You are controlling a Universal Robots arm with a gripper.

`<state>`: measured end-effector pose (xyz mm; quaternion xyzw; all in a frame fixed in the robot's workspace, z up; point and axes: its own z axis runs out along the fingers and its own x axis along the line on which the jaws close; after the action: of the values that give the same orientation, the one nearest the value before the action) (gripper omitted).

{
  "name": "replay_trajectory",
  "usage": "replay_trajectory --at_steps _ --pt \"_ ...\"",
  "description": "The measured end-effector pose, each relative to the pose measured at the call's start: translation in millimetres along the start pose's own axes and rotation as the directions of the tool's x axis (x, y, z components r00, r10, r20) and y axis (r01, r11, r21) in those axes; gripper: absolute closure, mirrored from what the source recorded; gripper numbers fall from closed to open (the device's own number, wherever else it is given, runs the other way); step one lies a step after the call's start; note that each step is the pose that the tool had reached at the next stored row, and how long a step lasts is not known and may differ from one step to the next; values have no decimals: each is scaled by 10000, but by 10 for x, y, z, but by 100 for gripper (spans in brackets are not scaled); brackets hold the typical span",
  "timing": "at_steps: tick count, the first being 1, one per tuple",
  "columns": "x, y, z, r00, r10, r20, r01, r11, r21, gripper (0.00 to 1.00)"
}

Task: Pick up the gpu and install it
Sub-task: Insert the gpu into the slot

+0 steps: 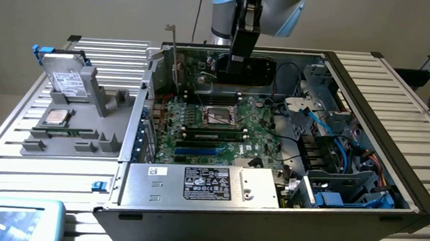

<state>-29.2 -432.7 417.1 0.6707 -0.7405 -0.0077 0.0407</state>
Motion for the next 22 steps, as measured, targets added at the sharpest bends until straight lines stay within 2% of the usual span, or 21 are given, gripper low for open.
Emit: replay_trajectory --at_steps 6,18,22 --pt "-41 83 112 10000 -40 -3 40 10000 2 72" --pt "-50 87 331 9996 -267 -18 267 9996 14 72" --pt "-53 88 404 9983 -589 -41 589 9983 29 72"
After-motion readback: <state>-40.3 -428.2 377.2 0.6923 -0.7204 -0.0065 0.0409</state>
